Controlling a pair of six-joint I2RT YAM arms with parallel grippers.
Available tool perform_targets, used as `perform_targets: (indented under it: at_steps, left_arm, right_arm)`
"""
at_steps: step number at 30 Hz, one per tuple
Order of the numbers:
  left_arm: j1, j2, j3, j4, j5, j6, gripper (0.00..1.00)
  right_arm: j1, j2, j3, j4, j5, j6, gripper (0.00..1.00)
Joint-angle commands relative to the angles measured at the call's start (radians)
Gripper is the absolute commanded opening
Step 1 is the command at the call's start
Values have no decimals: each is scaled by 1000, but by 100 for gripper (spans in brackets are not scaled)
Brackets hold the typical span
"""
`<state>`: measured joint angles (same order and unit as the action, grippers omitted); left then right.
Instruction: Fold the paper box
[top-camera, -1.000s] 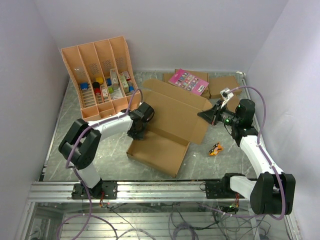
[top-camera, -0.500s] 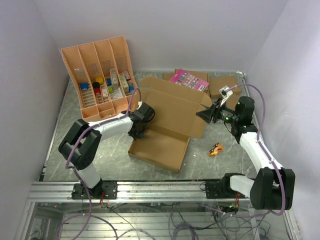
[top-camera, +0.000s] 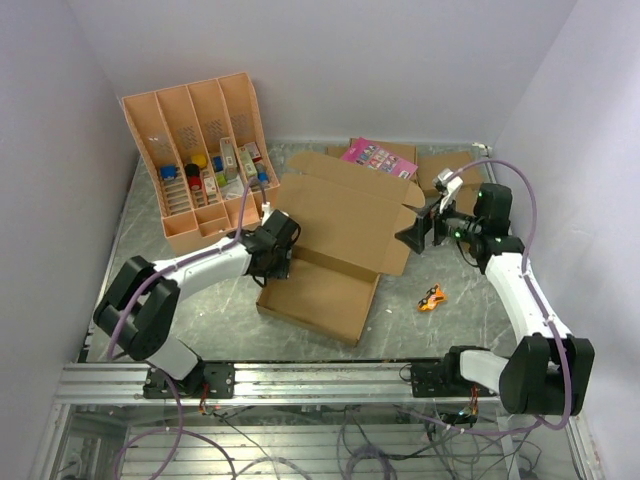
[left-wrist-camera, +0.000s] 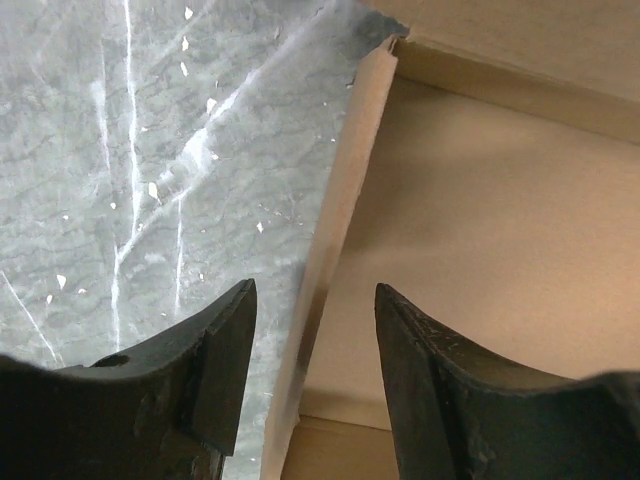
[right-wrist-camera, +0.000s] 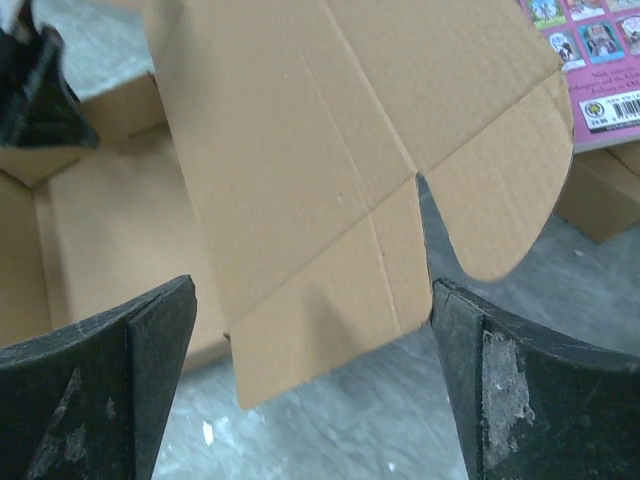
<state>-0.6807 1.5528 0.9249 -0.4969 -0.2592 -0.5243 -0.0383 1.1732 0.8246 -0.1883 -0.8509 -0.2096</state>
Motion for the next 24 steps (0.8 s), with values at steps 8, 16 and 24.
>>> perform_targets:
  at_steps: [8,16,24]
  left_arm:
    - [5,-238,-119,152,61,-11,70]
    - [5,-386,-260,255,27,-16,75]
    - [5,-521,-314,285,15,-21,74]
  right_arm:
    - [-88,-7,215,-799,5,-778,100]
    - [-84,67,223,-1194,242,-1409,99]
    - [-81,77,8,-1158,410,-1869,100]
